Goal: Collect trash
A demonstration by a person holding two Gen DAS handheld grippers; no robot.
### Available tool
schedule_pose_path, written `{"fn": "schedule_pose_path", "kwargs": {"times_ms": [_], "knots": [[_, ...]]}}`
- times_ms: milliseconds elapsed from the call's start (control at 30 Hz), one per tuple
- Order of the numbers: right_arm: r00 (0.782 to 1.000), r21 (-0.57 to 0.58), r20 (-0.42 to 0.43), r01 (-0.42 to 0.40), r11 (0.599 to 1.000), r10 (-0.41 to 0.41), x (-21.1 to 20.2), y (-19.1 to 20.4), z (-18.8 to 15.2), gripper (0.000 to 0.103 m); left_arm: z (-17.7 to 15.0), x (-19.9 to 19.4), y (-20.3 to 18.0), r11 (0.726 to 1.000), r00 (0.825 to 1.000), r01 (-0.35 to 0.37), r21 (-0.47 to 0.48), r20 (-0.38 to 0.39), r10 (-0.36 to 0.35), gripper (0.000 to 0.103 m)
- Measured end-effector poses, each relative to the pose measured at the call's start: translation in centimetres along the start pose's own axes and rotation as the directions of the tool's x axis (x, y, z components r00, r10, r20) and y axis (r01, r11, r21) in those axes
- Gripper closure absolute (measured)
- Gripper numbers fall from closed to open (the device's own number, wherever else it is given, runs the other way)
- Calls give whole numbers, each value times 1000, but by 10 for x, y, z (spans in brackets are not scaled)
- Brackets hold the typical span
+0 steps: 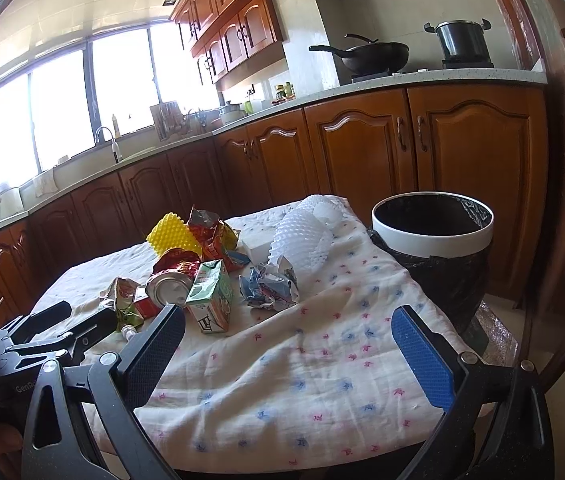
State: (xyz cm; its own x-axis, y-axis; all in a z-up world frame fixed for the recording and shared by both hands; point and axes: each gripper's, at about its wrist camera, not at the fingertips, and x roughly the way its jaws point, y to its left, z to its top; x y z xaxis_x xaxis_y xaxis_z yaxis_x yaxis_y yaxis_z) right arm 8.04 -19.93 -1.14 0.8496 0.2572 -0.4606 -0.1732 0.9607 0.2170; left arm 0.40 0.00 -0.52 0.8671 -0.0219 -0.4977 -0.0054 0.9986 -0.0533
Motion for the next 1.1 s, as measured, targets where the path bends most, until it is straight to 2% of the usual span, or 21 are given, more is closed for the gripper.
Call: {"fn": "schedule_pose_path", "kwargs": {"times_ms": [567,767,833,933,1100], "knots": [[999,30,-30,-25,999,26,13,-13,4,0,6,21,4,999,998,30,-26,-58,-32,2],[997,52,-59,-50,997,53,24,-18,6,0,16,40,-1,997,992,71,-30,-107,-73,8],[995,65,-71,-69,995,74,30,-21,9,4,20,47,-3,996,988,85,-30,-124,-88,11],[990,86,-106,-86,993,95,45,-26,13,16,26,60,-7,995,985,96,-28,-143,-99,12],[977,94,-169,-114,989,129,75,-27,23,44,34,86,-17,995,979,101,-14,-175,-102,13]]}}
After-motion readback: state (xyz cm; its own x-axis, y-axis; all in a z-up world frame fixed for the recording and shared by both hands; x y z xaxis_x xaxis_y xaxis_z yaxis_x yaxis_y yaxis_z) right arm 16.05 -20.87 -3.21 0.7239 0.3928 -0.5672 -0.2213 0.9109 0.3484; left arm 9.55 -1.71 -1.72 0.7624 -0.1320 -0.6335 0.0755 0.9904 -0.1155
